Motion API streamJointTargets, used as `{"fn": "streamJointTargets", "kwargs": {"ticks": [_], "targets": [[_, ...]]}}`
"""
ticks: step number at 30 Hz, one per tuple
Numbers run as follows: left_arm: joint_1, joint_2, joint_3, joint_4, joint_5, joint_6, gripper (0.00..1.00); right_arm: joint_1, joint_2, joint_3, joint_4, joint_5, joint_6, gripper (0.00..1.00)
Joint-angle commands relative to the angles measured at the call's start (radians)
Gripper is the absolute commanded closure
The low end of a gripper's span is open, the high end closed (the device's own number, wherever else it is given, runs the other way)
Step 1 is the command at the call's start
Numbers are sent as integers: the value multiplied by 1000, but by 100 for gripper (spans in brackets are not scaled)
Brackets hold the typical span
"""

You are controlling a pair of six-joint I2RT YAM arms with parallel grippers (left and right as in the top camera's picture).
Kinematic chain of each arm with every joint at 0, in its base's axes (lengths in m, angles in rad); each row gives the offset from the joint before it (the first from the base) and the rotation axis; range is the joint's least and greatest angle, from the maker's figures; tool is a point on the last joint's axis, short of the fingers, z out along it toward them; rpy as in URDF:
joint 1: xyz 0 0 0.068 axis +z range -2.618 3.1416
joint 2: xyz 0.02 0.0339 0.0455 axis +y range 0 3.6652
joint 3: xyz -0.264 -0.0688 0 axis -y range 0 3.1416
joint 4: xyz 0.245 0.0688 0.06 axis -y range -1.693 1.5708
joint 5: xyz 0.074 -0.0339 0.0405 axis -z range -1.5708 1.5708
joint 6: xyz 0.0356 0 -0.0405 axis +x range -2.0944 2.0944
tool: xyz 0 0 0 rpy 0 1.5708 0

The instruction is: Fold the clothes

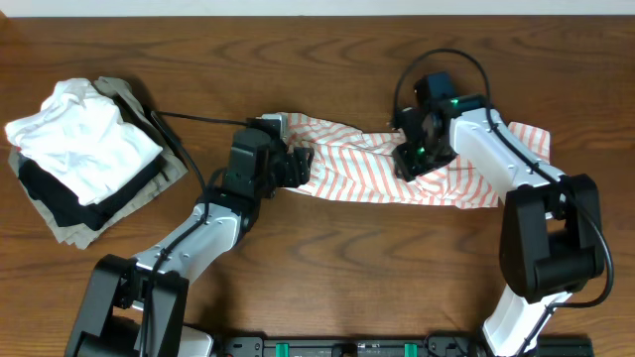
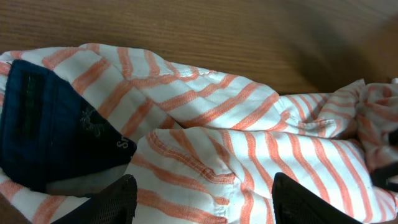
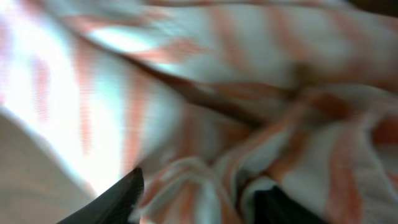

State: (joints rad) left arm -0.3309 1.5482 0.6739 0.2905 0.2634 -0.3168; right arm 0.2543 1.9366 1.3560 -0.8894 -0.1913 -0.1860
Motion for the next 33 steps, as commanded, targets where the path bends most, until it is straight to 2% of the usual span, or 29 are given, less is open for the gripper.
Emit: {"fn": "streamJointTargets", "kwargs": {"ticks": [1,12,20,23,28,33], "targets": [[5,-8,13,-2,6,6,30,37,7,11,-1,-171,-97,46],[5,-8,13,-2,6,7,30,34,-1,84,6,-342,-130,43],[5,-8,13,-2,6,6,30,34,-1,211,-52,-358,-130,40],[5,-8,13,-2,6,6,30,33,-1,222,-67,-307,-127,39],[5,-8,13,-2,6,6,30,27,-1,222,-103,-30,-16,37],[5,-7,13,-2,6,7,30,24,-1,222,-104,-10,-9,36]]}}
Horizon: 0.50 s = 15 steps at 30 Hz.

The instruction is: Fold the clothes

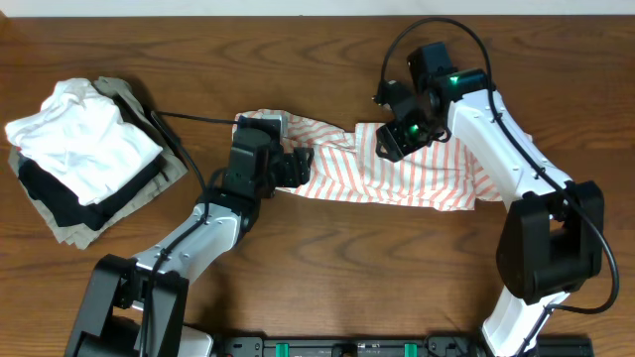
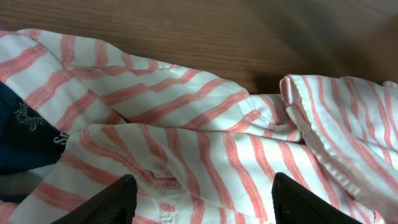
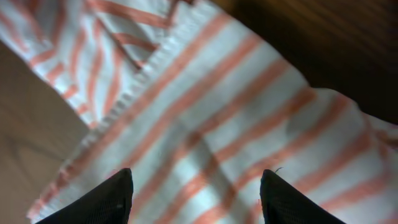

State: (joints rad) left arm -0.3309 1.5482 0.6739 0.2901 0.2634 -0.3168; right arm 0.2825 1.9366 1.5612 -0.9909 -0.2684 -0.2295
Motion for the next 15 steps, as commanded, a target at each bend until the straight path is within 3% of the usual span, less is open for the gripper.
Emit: {"fn": "streamJointTargets", "kwargs": {"ticks": [1,3,7,11,15], "targets": [[5,-7,13,-2,6,6,30,-5,-1,17,-2,73,41,36],[5,-7,13,-5,6,6,30,-5,-1,17,-15,143,60,38],[5,-7,13,-24,6,10,30,-55,-16,17,-68,437,341,34],[5,-7,13,-40,6,14,30,-179,-29,17,-111,436,409,32],[5,-7,13,-43,6,18,30,-320,-29,-9,-109,334,358,27]]}}
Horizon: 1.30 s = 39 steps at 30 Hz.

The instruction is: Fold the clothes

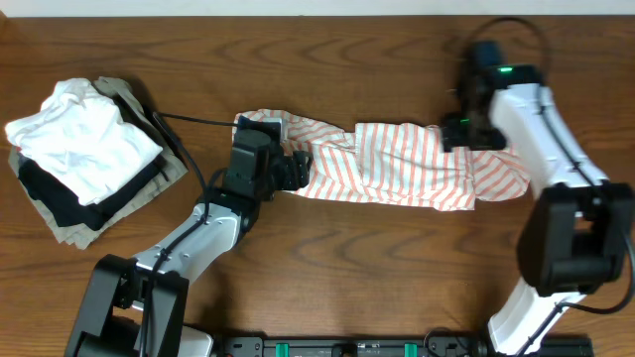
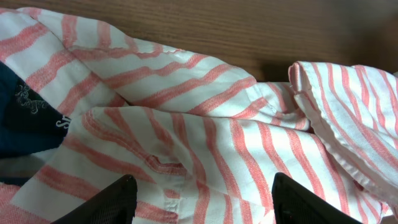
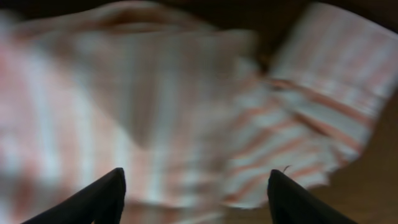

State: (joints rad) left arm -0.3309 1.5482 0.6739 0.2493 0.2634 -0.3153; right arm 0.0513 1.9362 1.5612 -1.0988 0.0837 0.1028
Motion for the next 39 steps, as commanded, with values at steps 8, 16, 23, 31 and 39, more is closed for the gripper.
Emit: {"fn": "streamJointTargets", "kwargs": {"ticks": [8,16,23,31,39], "targets": [[5,-7,13,-3,6,16,30,-309,-27,-105,38,-71,-16,24],[5,-7,13,-10,6,16,30,-419,-27,-226,188,-163,-101,20],[5,-7,13,-9,6,16,30,-430,-26,-332,341,-236,-129,20],[5,-7,13,-9,6,16,30,-430,-24,-395,441,-346,-139,45],[5,-7,13,-9,6,16,30,-430,-34,-385,458,-381,-142,99]]}}
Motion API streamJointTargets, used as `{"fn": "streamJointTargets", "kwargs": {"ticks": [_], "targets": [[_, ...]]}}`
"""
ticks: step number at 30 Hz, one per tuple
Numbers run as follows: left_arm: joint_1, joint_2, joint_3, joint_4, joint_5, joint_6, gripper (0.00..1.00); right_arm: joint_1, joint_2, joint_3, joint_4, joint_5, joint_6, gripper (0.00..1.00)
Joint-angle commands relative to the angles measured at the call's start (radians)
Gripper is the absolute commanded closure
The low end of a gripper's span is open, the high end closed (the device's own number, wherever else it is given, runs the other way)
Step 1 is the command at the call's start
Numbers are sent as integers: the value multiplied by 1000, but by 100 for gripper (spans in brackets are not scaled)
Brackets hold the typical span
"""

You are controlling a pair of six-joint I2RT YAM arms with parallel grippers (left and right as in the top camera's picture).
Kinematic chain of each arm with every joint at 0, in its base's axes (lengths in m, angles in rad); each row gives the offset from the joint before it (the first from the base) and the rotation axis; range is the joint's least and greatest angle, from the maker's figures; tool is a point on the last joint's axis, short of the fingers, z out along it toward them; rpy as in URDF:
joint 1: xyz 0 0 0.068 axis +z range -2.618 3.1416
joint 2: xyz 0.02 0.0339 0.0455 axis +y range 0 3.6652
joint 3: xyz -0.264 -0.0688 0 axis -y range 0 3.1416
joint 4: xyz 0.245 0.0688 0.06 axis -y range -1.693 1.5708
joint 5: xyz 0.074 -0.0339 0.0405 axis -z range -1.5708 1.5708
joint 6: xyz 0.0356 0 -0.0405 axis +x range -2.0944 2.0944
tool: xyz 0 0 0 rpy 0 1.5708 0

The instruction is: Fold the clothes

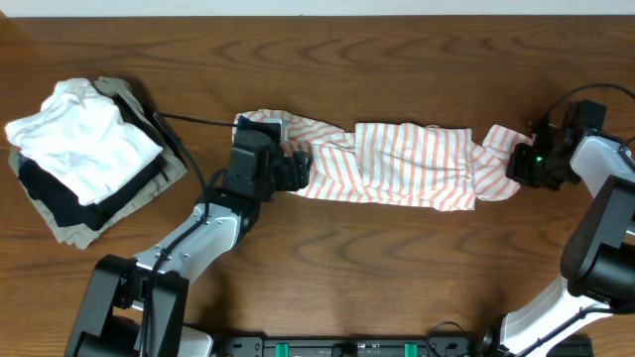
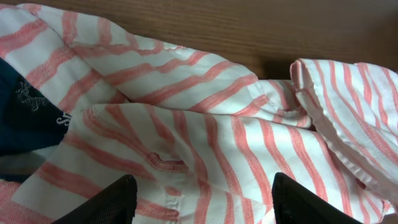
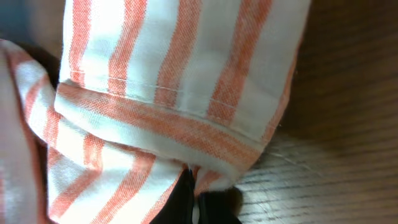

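Observation:
An orange-and-white striped shirt (image 1: pixel 397 164) lies stretched across the middle of the table, a folded panel on its centre. Over its left, collar end my left gripper (image 1: pixel 296 169) stands open, the fingers (image 2: pixel 112 200) wide apart above the cloth (image 2: pixel 205 143). A navy neck label (image 2: pixel 25 118) shows there. At the shirt's right end my right gripper (image 1: pixel 523 165) is shut on the hem of the sleeve (image 3: pixel 180 93), the fingertips (image 3: pixel 198 202) pinching its edge just above the wood.
A pile of clothes (image 1: pixel 89 159), white on black on khaki, sits at the table's left. A black cable (image 1: pixel 193 119) runs from it toward the left arm. Bare wooden table (image 1: pixel 397 268) lies in front of the shirt.
My right gripper was open over the shirt's right part; now it is at the far right end, shut on the sleeve hem. The left gripper and the shirt's left end are unchanged.
First my right gripper was low in the shirt's middle, the right side spread out wide. Then that side lay folded in over the centre with the gripper open above it. The gripper later stood farther right, and now grips the sleeve end. The left gripper stayed open throughout.

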State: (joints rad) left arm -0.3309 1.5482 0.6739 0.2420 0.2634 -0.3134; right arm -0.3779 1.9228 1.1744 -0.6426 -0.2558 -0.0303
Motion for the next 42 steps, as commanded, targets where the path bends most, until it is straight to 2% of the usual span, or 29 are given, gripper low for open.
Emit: {"fn": "streamJointTargets", "kwargs": {"ticks": [1,9,15,22,28,29,30,36,39,42], "targets": [[5,-7,13,-2,6,14,30,-1,-32,7,2,-59,-9,99],[5,-7,13,-2,6,14,30,29,-241,82,-21,-201,-9,99],[5,-7,13,-2,6,14,30,216,-377,102,-69,-204,-21,94],[5,-7,13,-2,6,14,30,532,-303,100,-88,-100,-22,87],[5,-7,13,-3,6,14,30,700,-148,100,-138,72,-27,88],[5,-7,13,-3,6,14,30,705,-135,100,-144,112,-7,91],[5,-7,13,-2,6,14,30,705,-130,100,-143,151,27,90],[5,-7,13,-2,6,14,30,643,-210,142,-127,231,60,74],[5,-7,13,-2,6,14,30,590,-281,178,-124,274,58,61],[5,-7,13,-2,6,14,30,532,-315,205,-137,269,27,59]]}}
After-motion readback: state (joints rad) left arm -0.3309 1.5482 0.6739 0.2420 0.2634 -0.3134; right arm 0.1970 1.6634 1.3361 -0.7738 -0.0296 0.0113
